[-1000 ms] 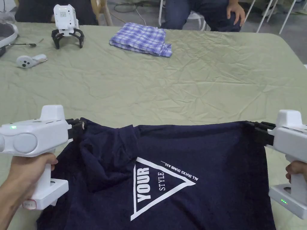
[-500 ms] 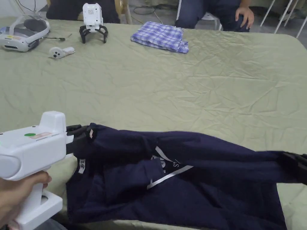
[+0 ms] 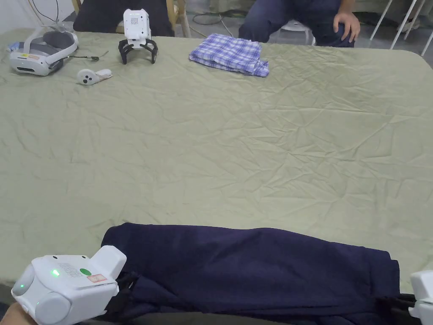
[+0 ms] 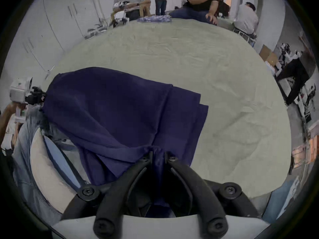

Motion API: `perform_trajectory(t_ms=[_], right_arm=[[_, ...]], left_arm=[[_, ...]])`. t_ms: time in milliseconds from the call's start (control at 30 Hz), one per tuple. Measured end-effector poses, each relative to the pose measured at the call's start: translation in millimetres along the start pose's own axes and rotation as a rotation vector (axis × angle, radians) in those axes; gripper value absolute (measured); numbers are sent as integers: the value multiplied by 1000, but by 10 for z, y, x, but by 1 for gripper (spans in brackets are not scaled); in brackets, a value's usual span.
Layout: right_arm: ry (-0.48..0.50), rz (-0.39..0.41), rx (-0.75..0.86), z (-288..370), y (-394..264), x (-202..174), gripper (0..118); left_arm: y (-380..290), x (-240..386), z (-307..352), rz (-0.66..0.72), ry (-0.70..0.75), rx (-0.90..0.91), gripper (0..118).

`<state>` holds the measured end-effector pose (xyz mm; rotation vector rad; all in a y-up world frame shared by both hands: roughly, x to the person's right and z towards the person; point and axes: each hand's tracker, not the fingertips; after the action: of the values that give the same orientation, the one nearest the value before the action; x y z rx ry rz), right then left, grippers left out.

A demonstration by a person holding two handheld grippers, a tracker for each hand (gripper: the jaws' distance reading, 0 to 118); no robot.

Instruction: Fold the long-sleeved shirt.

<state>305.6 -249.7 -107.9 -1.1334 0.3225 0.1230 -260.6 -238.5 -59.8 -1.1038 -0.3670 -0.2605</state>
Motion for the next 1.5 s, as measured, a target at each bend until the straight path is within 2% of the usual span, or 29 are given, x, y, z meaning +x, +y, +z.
perform_trajectory(t_ms=[67,100,133,167,200,267,333,367,400,433,467,500,533,567,633,667,700,767,833,867,900,933,967,1033,1100,1300,1333,1433,1500], right_arm=[[-4,6,-16,40,23,-109,13],[-29,1,-3,60,-9,-127,28],[-84,-8,26,83,-44,-97,66],[-130,-23,56,106,-71,-60,98],[-158,-33,102,190,-73,-87,116],[-136,-94,279,442,-41,-195,118],[-138,-131,426,705,126,-477,118],[-175,-130,500,752,174,-613,118],[-207,-131,572,795,219,-770,117],[-207,-101,632,766,267,-879,108],[-222,-91,700,753,284,-1015,90],[-267,-81,746,737,301,-1161,58],[-269,-67,769,699,311,-1254,5],[-273,-78,793,653,320,-1332,0],[-313,-111,834,634,321,-1462,0],[-292,-105,820,635,345,-1494,0],[-265,-107,823,661,377,-1529,0],[-298,-89,835,663,383,-1622,0],[-242,-104,843,704,411,-1618,0],[-239,-106,840,717,416,-1636,0],[-241,-104,839,729,416,-1663,0],[-232,-103,840,743,414,-1682,0],[-209,-100,839,738,423,-1637,0],[-196,-101,839,747,421,-1676,0],[-169,-98,836,731,427,-1672,0],[-132,-77,821,660,441,-1782,0],[-125,-83,816,643,445,-1795,0],[-110,-81,811,627,453,-1838,0],[-99,-69,809,624,458,-1854,0]], left_arm=[[57,25,69,29,1,23,16],[65,6,93,85,6,40,30],[80,-1,136,127,50,59,69],[98,0,189,175,86,90,95],[118,2,300,222,104,150,110],[191,34,562,330,63,343,107],[306,143,643,404,143,415,110],[380,227,658,421,190,457,110],[460,323,666,436,237,486,108],[521,411,663,440,254,528,93],[588,521,674,432,277,573,64],[628,611,657,419,311,612,22],[685,666,627,428,343,614,6],[716,695,614,438,377,610,3],[721,632,655,454,331,642,3],[719,613,673,453,323,650,3],[734,600,671,462,350,647,3],[707,536,689,435,397,661,3],[690,374,741,450,382,653,3],[643,232,689,475,370,649,3],[623,67,700,497,291,622,4],[620,-135,700,527,220,573,19],[625,-341,677,570,128,511,42],[555,-762,558,645,-34,444,108],[464,-1116,374,700,-194,380,105],[133,-1564,-203,834,-571,132,106],[71,-1587,-339,851,-597,93,105],[-9,-1468,-438,843,-491,-22,103],[-66,-1510,-373,883,-588,79,102]])
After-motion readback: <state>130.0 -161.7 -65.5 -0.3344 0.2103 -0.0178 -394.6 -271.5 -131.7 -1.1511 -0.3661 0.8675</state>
